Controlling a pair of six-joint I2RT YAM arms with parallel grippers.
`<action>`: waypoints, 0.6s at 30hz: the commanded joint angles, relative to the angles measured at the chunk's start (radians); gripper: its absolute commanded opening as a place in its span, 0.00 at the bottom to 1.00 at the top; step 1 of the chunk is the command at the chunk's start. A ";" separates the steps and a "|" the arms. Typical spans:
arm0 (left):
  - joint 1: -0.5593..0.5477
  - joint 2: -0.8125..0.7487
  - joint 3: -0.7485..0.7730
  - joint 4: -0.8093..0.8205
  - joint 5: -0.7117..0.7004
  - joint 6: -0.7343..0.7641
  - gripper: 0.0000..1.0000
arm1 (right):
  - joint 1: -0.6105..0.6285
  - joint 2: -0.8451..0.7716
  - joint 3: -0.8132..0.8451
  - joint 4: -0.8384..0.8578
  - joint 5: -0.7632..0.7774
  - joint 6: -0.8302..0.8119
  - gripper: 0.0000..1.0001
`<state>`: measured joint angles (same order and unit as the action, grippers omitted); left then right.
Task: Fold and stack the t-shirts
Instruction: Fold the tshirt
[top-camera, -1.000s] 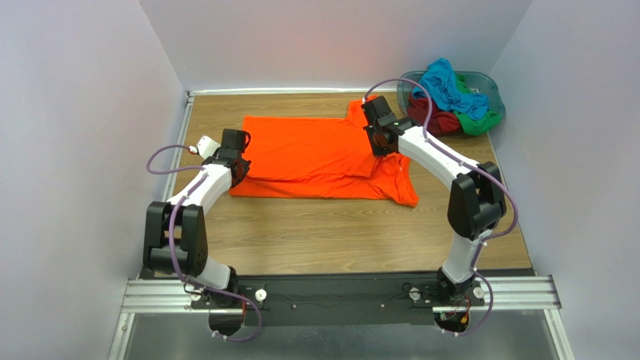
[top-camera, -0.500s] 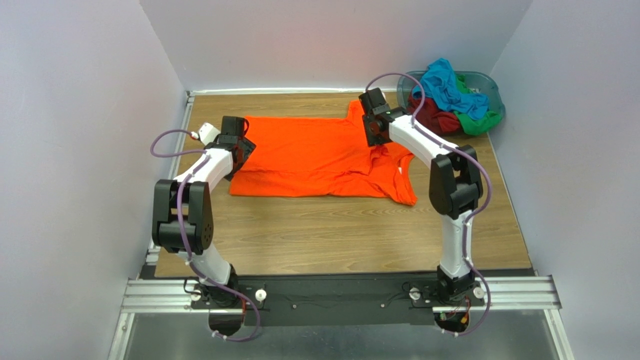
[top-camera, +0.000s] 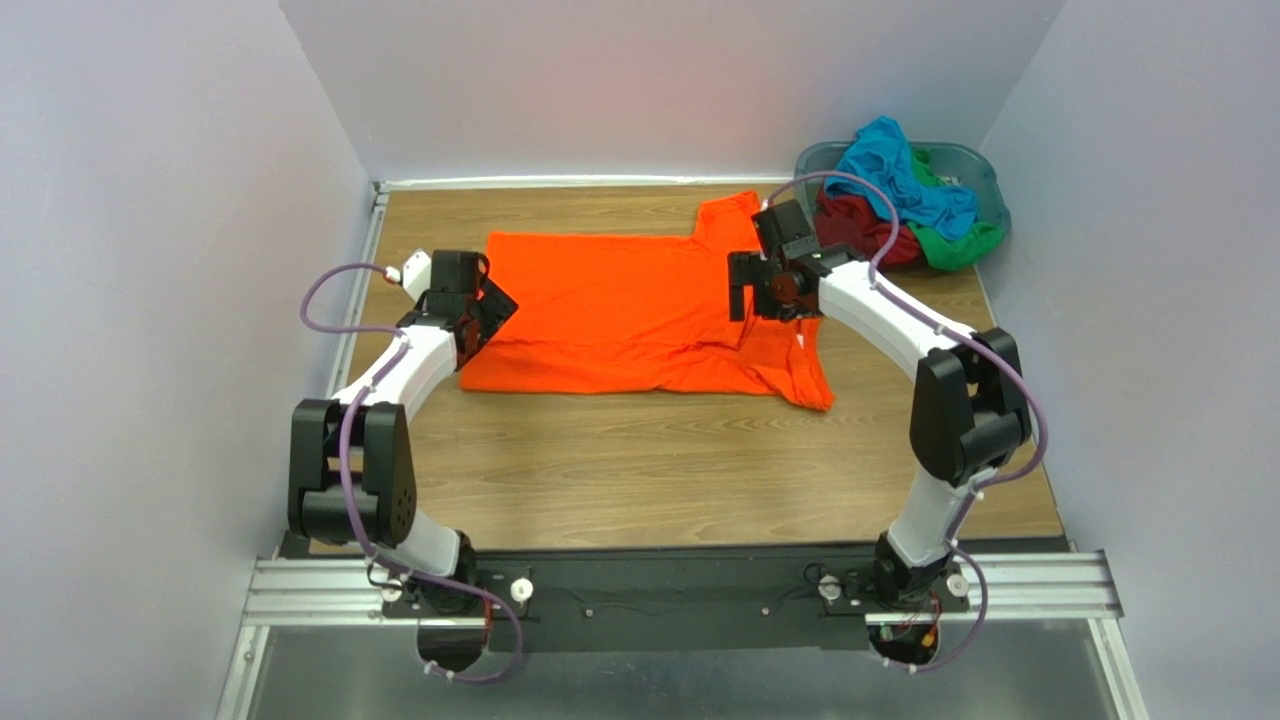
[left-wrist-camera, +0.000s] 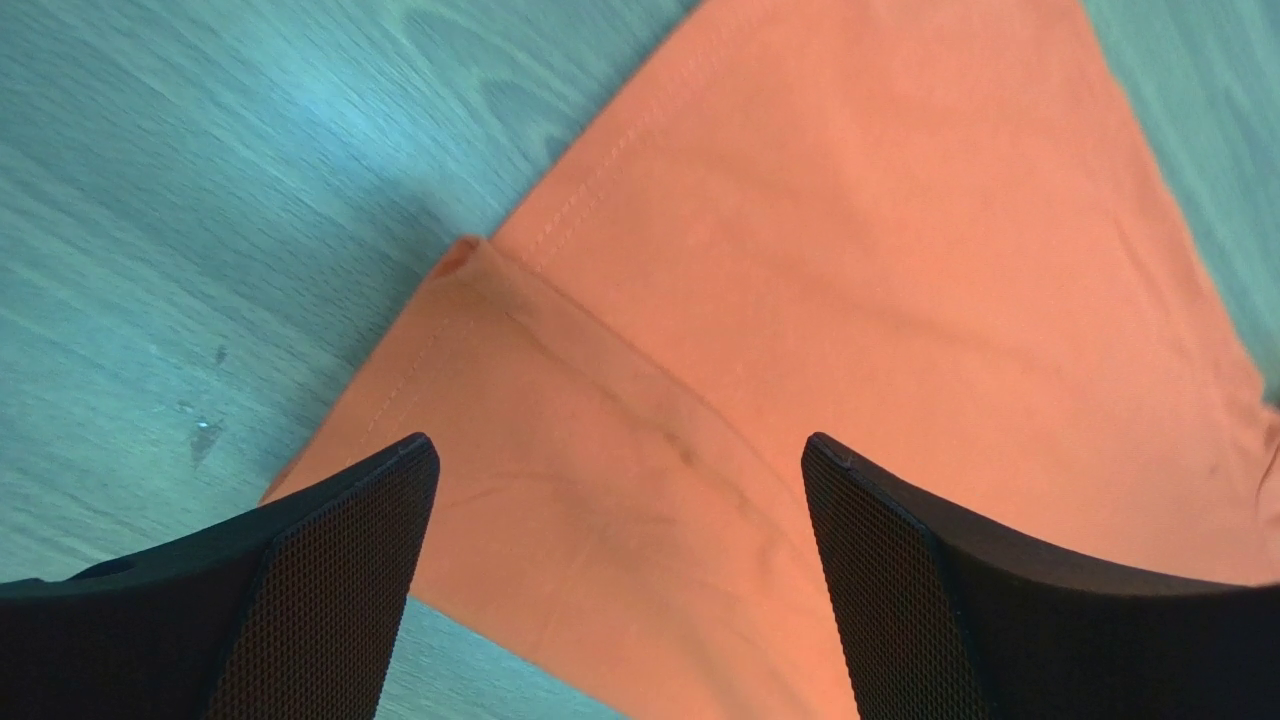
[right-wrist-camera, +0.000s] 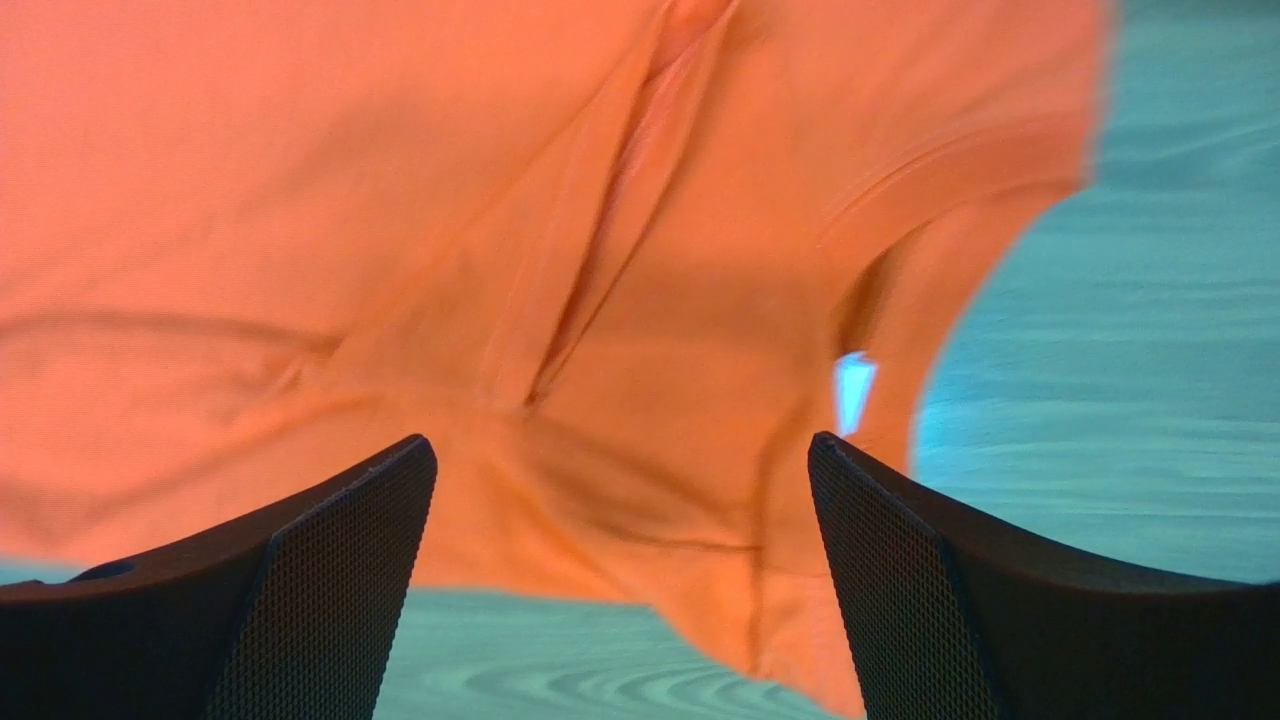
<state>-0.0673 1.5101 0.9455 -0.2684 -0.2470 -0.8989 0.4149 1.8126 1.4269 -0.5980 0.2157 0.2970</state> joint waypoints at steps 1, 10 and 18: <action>-0.002 -0.001 -0.043 0.110 0.123 0.081 0.98 | 0.002 0.005 -0.082 0.076 -0.248 0.031 1.00; -0.002 0.084 -0.034 0.127 0.138 0.141 0.98 | 0.002 0.120 -0.054 0.106 -0.291 0.010 0.90; 0.000 0.117 -0.057 0.121 0.114 0.153 0.98 | 0.002 0.194 -0.029 0.118 -0.328 -0.006 0.78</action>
<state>-0.0673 1.6081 0.9062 -0.1581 -0.1287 -0.7689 0.4152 1.9717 1.3739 -0.5087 -0.0677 0.3035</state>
